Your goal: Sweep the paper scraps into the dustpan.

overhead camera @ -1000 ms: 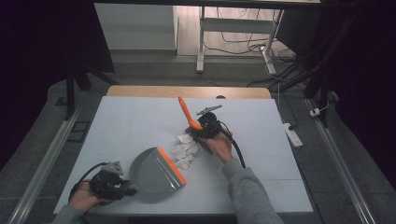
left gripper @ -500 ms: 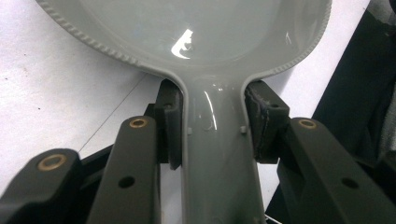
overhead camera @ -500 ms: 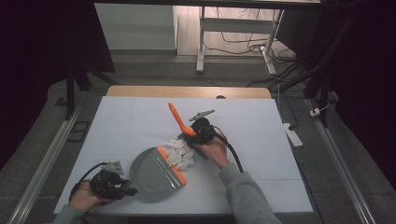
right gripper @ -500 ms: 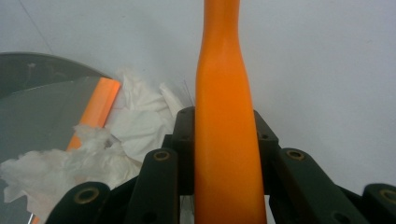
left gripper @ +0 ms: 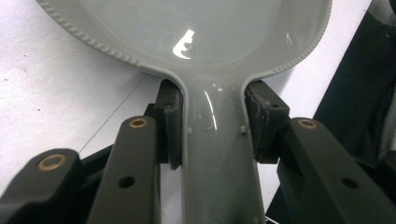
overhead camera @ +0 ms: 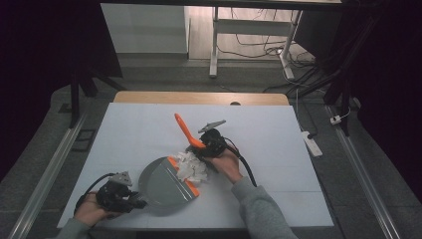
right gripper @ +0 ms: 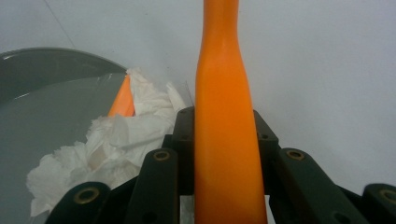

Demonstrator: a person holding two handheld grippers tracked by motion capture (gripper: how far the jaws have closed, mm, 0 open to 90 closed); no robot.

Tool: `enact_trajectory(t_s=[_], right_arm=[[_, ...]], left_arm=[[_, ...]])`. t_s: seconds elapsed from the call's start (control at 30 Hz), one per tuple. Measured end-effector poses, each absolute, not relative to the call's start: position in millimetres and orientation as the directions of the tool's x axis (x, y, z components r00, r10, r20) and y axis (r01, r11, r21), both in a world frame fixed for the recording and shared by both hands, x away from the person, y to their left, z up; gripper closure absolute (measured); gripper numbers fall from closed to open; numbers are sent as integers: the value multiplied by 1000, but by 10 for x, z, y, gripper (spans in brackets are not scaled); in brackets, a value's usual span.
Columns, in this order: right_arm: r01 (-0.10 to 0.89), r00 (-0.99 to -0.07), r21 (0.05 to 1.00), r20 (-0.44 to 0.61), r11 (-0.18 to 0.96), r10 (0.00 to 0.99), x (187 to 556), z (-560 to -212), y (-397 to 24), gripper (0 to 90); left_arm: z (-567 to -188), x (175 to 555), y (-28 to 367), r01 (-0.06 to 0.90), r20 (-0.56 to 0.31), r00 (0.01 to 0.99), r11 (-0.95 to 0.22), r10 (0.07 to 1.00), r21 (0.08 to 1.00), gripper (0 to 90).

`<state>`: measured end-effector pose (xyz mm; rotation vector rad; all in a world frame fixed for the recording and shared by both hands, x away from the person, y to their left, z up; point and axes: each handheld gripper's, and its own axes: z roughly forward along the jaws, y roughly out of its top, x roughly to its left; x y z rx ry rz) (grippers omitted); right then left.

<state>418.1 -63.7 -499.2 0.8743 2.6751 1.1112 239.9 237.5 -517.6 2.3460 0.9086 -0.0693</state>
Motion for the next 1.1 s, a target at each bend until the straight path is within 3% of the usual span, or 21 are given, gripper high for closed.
enact_trajectory(t_s=[0.43,0.87,1.1], right_arm=[[443,-858,685,136,579,496,4022,-4995,-501,707],[353,-921,719,153,599,359,3719,-4861,-270,706],[353,-897,761,111,544,428,3809,-4692,-447,706]], left_arm=[[-5180,2402,2376,629,-263,760,-571,594,527,615],[-5186,2404,2380,630,-264,759,-570,595,527,615],[-5184,2402,2380,629,-262,759,-570,595,528,615]])
